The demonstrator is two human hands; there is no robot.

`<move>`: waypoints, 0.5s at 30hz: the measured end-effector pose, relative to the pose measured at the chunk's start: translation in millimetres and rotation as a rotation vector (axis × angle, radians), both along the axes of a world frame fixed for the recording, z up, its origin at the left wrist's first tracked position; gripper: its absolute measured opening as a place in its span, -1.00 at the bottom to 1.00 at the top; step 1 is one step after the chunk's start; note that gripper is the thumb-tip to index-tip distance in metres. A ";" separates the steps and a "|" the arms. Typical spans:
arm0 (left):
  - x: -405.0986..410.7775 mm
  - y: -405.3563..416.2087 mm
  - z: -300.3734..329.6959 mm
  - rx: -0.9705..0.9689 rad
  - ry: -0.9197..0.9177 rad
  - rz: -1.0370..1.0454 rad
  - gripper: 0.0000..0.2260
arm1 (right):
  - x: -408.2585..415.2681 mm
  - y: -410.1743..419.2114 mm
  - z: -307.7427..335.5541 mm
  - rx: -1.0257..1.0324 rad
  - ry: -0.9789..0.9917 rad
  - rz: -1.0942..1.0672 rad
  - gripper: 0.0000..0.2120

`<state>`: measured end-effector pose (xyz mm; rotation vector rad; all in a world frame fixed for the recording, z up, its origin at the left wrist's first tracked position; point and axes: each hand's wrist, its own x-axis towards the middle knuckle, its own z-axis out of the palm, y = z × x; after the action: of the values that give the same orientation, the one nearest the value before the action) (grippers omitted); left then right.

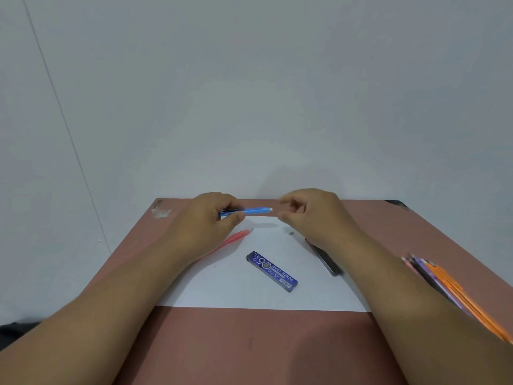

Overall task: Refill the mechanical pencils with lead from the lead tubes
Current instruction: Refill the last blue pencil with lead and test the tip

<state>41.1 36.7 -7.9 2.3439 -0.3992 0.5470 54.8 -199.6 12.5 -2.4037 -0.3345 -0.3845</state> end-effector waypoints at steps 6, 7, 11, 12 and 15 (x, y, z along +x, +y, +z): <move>-1.6 -4.0 1.0 0.025 -0.052 -0.028 -0.87 | -4.7 12.8 -1.9 0.034 -0.075 0.078 -0.85; -1.2 -4.2 0.6 0.023 -0.053 -0.024 -0.86 | -4.1 12.8 -1.6 0.048 -0.079 0.071 -0.86; 2.9 -2.0 -3.0 -0.007 0.028 0.024 -0.86 | 2.5 5.5 -2.3 0.180 -0.053 -0.009 -0.86; 4.7 -0.8 -4.4 0.004 0.068 0.047 -0.85 | 4.1 2.6 -3.0 0.206 -0.037 -0.036 -0.86; 8.2 2.1 -7.0 0.028 0.180 0.105 -0.71 | 7.4 -3.7 -6.0 0.246 0.015 -0.096 -0.86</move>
<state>49.4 38.8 -14.9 2.4271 -0.2023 0.3763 62.3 -203.3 6.5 -2.1852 -0.1549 -0.4246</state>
